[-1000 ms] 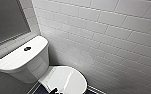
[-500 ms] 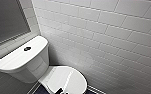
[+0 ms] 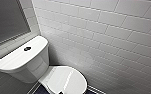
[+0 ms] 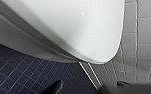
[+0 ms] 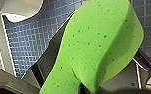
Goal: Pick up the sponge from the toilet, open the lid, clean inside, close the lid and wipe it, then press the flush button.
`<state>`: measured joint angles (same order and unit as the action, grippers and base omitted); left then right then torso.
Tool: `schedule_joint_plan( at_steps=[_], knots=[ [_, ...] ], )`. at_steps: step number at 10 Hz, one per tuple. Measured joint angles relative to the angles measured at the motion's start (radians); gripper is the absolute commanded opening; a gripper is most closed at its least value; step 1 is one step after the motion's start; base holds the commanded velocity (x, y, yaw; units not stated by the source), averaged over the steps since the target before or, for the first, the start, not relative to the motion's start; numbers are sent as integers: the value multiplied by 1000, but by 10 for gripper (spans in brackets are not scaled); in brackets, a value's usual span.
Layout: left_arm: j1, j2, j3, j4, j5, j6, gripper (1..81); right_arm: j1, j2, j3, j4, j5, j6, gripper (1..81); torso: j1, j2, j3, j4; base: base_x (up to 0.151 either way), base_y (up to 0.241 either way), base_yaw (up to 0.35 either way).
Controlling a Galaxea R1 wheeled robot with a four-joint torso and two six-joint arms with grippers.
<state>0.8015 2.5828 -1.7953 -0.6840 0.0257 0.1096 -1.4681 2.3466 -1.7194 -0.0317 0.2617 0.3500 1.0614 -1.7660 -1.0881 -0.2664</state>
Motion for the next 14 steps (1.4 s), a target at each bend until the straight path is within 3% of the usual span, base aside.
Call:
schedule_joint_plan(
  at_steps=[4,14],
  knots=[
    [-1,24,13,-5,-94,-64,811,-1,0,1,0,0,0,10,0,0,0,0,0,0,0],
    [-35,14,27,-12,-110,-168,811,0,-13,49,0,0,0,10,0,0,0,0,0,0,0]
  ],
)
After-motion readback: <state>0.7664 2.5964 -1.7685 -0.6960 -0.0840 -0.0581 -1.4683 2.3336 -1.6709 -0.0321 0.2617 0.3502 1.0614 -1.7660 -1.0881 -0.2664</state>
